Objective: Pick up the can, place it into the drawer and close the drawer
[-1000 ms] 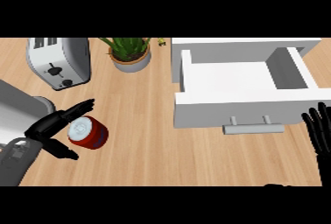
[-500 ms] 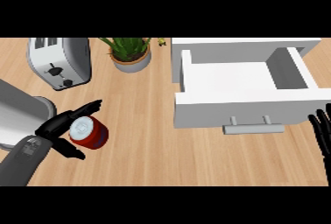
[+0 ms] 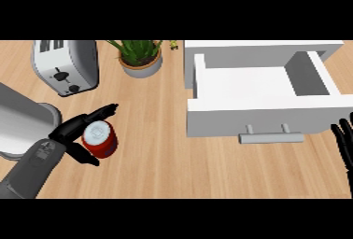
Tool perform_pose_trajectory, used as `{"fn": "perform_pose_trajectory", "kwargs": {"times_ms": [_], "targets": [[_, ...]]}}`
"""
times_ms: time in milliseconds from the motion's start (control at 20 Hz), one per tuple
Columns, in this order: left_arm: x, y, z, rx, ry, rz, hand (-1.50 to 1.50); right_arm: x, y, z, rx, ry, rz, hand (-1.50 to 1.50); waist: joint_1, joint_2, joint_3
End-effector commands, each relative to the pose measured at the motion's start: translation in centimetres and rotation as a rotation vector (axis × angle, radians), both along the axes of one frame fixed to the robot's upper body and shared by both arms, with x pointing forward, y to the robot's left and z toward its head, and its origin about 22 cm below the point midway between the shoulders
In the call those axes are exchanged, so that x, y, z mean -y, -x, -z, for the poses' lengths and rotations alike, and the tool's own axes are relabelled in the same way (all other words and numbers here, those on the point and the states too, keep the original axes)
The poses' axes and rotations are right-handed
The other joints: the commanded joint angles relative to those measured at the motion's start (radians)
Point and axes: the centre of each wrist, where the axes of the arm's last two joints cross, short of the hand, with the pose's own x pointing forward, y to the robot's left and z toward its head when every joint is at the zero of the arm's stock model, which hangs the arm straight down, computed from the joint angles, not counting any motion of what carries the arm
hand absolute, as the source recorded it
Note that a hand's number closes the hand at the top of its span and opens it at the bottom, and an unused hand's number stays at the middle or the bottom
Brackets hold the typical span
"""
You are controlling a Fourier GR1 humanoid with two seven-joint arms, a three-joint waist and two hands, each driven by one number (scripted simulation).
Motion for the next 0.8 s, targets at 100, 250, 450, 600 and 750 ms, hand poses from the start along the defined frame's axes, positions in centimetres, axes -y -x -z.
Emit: {"fn": "perform_pose_trajectory", "kwargs": {"times_ms": [100, 250, 450, 600, 750], "targets": [[1.2, 0.6, 1.1, -0.071, 0.160, 0.141, -1.50, 0.9, -0.1, -0.2, -0.002, -0.003, 0.008, -1.50, 0.012, 0.001, -0.004], [2.8, 1.2, 2.5, -0.082, 0.166, 0.154, -1.50, 0.9, 0.3, -0.7, 0.003, -0.017, 0.019, -1.50, -0.001, 0.005, -0.005], [2.8, 0.2, 1.5, -0.097, 0.176, 0.165, -1.50, 0.2, 1.2, -1.4, 0.010, 0.006, 0.009, -1.50, -0.001, 0.002, -0.005], [1.7, 1.0, 1.5, -0.085, 0.197, 0.187, 1.50, 0.8, 1.0, -1.1, -0.001, -0.024, 0.012, -1.50, 0.013, -0.001, -0.004], [3.9, 0.6, 2.0, -0.112, 0.224, 0.202, 1.50, 1.4, 0.5, -1.0, 0.001, -0.018, 0.014, -1.50, 0.011, 0.001, -0.004]]}}
